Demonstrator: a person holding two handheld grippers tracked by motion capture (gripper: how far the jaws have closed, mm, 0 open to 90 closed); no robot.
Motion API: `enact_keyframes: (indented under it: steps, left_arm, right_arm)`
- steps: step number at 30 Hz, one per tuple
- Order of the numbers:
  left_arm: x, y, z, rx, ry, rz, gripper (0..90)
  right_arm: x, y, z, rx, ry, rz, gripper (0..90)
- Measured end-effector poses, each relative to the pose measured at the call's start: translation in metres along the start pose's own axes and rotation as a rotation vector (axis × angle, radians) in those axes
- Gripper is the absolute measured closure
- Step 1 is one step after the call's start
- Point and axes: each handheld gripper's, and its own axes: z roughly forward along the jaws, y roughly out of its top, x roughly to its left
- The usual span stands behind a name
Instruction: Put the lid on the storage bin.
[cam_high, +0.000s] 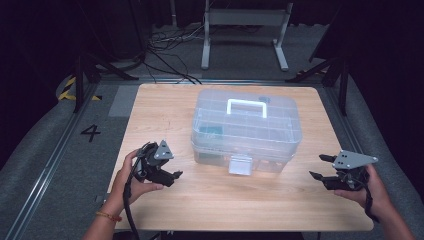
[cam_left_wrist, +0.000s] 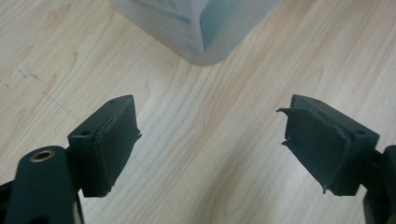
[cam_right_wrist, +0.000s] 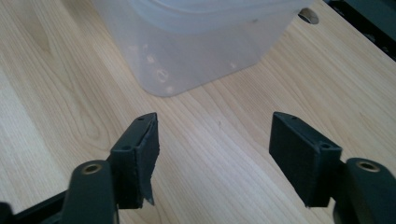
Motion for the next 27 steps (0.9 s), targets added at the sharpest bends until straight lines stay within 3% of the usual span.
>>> enact_keyframes:
  steps: [6,12,18,22,24,27]
  left_arm:
    - [0.003,-0.029,0.006,0.024,0.017,-0.009,19.0]
    - [0.006,-0.057,0.004,0.015,0.025,-0.041,19.1]
    - [0.006,-0.08,-0.001,-0.06,-0.007,-0.084,18.2]
    - [0.007,-0.092,0.007,-0.04,-0.011,-0.111,19.2]
    - [0.006,-0.099,0.014,-0.021,-0.029,-0.131,18.9]
    - [0.008,-0.104,0.015,-0.045,-0.044,-0.153,16.5]
  right_arm:
    - [-0.001,-0.021,-0.002,0.0,-0.049,0.029,26.7]
    - [-0.003,-0.057,-0.002,-0.01,-0.056,0.115,23.8]
    - [-0.003,-0.095,-0.004,-0.022,-0.063,0.23,21.7]
    - [-0.002,-0.11,-0.002,-0.002,-0.091,0.257,20.6]
    - [0.0,-0.118,0.001,-0.004,-0.075,0.283,20.6]
    - [-0.001,-0.121,0.0,-0.017,-0.069,0.307,21.3]
